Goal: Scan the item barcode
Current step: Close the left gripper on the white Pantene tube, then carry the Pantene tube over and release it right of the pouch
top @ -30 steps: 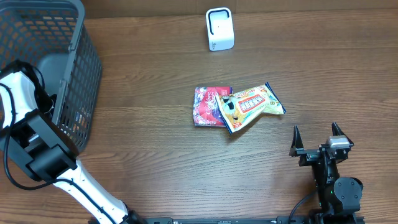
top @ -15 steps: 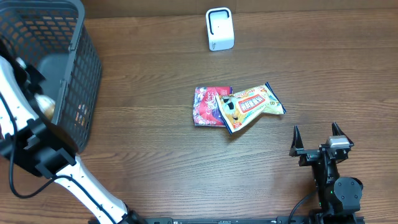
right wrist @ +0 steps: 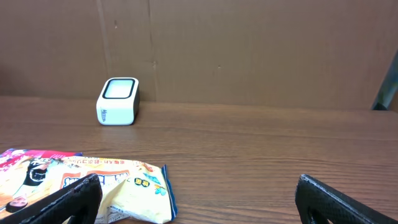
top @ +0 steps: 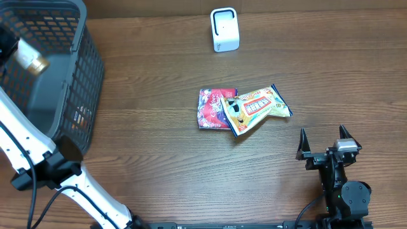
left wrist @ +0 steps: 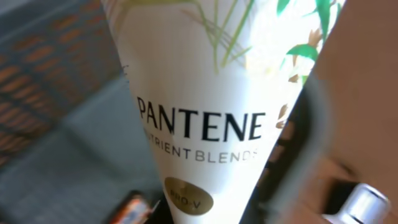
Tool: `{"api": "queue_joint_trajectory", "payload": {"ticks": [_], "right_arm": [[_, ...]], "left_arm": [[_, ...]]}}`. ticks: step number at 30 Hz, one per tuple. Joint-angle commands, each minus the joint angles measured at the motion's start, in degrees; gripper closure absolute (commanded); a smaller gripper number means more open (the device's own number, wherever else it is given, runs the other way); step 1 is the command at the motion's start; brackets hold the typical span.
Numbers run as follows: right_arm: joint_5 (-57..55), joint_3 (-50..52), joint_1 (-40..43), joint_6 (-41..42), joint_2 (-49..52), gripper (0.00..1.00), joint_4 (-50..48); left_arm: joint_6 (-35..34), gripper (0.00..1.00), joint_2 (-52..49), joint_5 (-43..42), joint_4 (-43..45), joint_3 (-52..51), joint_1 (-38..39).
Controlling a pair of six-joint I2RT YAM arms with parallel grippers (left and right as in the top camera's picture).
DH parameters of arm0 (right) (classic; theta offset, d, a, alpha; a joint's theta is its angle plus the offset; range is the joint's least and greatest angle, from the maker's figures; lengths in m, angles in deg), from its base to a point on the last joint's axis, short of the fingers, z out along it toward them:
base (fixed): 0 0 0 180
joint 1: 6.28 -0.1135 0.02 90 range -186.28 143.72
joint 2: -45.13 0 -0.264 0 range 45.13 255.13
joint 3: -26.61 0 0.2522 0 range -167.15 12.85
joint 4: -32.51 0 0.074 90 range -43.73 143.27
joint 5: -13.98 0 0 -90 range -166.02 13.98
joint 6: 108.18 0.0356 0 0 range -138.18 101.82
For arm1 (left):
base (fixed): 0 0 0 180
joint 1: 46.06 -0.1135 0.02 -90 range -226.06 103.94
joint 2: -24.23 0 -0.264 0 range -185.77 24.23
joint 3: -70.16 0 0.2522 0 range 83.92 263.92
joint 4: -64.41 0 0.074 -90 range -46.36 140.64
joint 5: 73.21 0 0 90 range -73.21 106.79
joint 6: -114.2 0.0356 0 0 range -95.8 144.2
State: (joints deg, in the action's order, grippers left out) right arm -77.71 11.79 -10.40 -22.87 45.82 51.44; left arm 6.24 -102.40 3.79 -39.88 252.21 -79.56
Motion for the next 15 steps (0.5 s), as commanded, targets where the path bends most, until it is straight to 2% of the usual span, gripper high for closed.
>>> {"api": "queue_joint_trajectory", "payload": {"ticks": [1, 6, 11, 12, 15], "right_arm": [[0.28, 0.59, 0.28, 0.2, -0.52, 0.0, -0.37], [0.28, 0.59, 0.28, 0.2, -0.52, 0.0, -0.37], [0.28, 0.59, 0.28, 0.2, -0.52, 0.0, -0.37], [0.28, 0.59, 0.28, 0.2, -0.52, 0.0, -0.37], [0.28, 0.59, 0.28, 0.22, -0.52, 0.0, -0.37]], "left_arm": [[-1.6, 0.96, 5.18, -12.48, 0.7, 2.38, 5.18], [-1.6, 0.96, 5.42, -18.05, 0.81, 2.4, 13.4], [-1.49, 0.96, 5.33, -18.12, 0.76, 2.38, 23.96], [-1.33, 0.96, 5.14, -18.08, 0.76, 2.29, 28.68], [-1.36, 0.96, 5.05, -17.99, 0.7, 1.05, 35.58]]}}
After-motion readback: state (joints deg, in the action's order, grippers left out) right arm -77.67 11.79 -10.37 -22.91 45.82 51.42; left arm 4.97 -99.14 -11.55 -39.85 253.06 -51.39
